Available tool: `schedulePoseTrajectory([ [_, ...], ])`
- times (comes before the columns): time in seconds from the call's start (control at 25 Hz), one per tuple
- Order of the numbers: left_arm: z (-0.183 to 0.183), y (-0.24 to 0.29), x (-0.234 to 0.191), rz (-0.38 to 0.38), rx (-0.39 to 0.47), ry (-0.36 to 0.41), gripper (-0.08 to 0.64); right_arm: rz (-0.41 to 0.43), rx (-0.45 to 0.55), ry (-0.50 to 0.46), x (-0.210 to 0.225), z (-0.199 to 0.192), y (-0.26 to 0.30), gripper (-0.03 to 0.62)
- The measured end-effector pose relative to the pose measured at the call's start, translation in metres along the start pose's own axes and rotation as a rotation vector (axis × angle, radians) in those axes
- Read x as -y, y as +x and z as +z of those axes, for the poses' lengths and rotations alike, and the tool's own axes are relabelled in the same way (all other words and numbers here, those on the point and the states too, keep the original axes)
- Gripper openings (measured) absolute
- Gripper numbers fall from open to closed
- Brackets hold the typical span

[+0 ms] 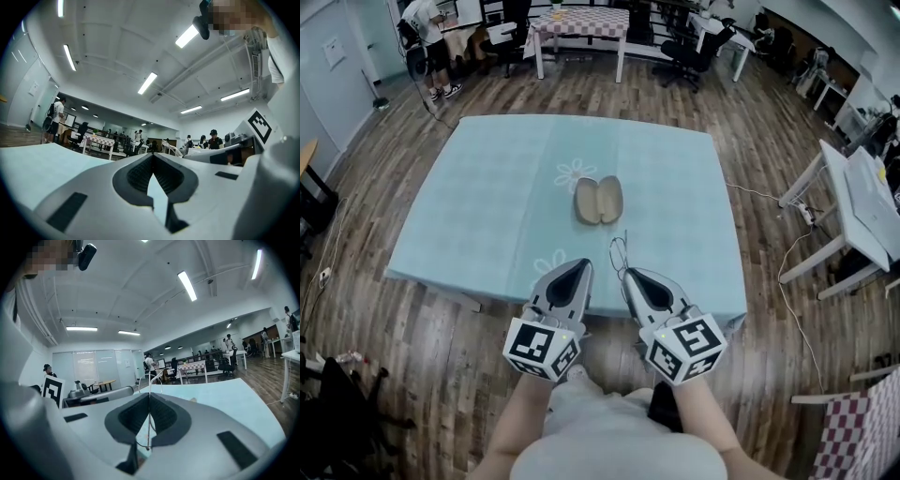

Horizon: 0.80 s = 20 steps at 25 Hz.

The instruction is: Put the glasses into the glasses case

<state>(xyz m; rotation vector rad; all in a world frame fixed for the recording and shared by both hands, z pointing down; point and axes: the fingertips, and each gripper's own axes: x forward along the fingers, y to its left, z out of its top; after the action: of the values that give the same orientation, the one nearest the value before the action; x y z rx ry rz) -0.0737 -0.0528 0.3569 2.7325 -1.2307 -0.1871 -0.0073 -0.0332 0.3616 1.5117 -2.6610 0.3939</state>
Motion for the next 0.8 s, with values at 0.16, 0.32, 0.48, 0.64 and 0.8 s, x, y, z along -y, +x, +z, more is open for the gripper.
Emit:
schedulePoseTrajectory([
  [0.16,0.000,-0.005,-0.019,-0.020,-0.013,-0.013,0.008,-0.026,-0.007,0.011,-0.010,-0.003,0.017,0.011],
  [0.32,-0.001,-0.009,-0.039,-0.023,-0.012,-0.040,0.008,-0.044,-0.023,0.006,-0.017,-0.006,0.032,0.011],
  [0.48,-0.008,-0.009,-0.047,-0.031,-0.028,-0.061,0.008,-0.057,-0.043,0.014,-0.017,-0.010,0.040,0.011],
  [0.64,-0.012,-0.003,-0.057,-0.046,-0.045,-0.074,0.008,-0.073,-0.040,0.030,-0.014,-0.009,0.052,0.011],
  [0.8,-0.014,0.005,-0.071,-0.042,-0.046,-0.094,0.008,-0.077,-0.055,0.027,-0.012,-0.011,0.066,0.011],
])
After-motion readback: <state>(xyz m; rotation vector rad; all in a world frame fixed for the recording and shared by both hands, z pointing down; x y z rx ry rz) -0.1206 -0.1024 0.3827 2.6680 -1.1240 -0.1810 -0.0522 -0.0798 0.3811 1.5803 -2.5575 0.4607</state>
